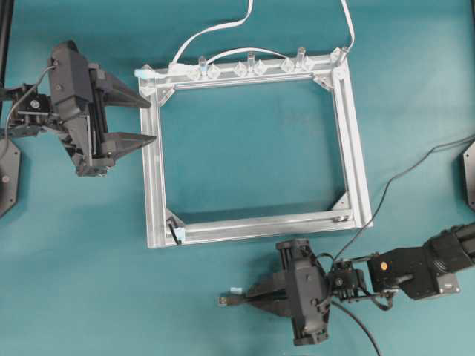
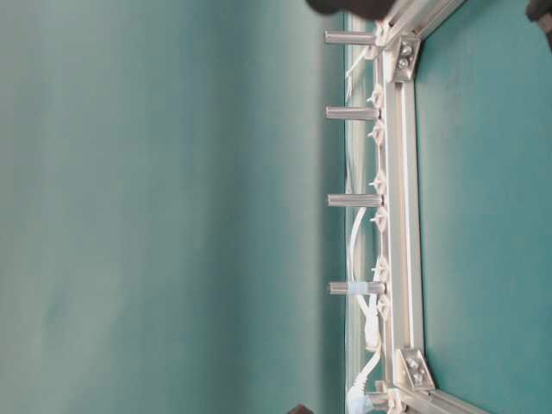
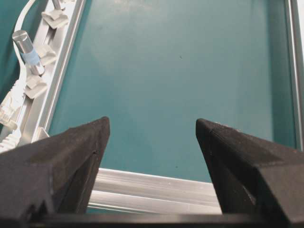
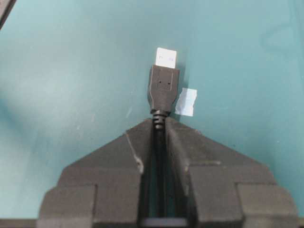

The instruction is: Insert the wire through the string loop located on the left side.

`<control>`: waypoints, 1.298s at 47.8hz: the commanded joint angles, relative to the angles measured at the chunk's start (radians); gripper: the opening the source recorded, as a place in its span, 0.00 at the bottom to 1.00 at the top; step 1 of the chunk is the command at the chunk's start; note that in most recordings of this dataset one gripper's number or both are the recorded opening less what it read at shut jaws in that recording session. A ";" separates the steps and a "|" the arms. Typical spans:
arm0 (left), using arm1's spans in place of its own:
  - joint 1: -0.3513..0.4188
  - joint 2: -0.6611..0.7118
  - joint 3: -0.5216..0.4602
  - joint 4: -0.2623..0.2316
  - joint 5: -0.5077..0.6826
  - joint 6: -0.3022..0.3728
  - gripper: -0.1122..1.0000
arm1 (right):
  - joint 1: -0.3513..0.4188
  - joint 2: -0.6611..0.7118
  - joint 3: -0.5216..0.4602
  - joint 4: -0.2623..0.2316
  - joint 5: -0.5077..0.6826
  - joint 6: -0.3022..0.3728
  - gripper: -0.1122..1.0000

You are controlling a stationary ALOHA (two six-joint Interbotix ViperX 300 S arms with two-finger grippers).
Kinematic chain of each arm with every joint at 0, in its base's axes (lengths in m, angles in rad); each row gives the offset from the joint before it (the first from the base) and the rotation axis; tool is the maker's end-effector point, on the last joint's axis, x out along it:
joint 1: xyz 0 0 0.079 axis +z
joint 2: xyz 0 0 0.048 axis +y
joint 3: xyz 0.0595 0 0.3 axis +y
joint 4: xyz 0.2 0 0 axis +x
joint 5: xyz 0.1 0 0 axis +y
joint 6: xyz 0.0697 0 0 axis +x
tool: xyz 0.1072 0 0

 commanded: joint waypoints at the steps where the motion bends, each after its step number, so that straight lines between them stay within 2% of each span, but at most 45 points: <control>1: 0.000 -0.008 -0.008 0.002 -0.005 0.006 0.82 | 0.008 -0.005 -0.025 0.000 0.049 0.002 0.19; 17: 0.000 -0.009 -0.009 0.002 -0.003 0.005 0.82 | 0.008 -0.017 -0.034 0.000 0.044 0.002 0.19; 41: -0.003 -0.015 -0.008 0.002 0.029 0.008 0.82 | -0.003 -0.133 -0.015 0.000 0.060 0.002 0.19; 51: -0.006 -0.067 0.011 0.002 0.044 0.008 0.82 | -0.017 -0.176 -0.015 -0.002 0.091 0.000 0.19; 62: -0.029 -0.166 0.044 0.002 0.140 0.005 0.82 | -0.043 -0.235 -0.015 -0.009 0.132 -0.006 0.19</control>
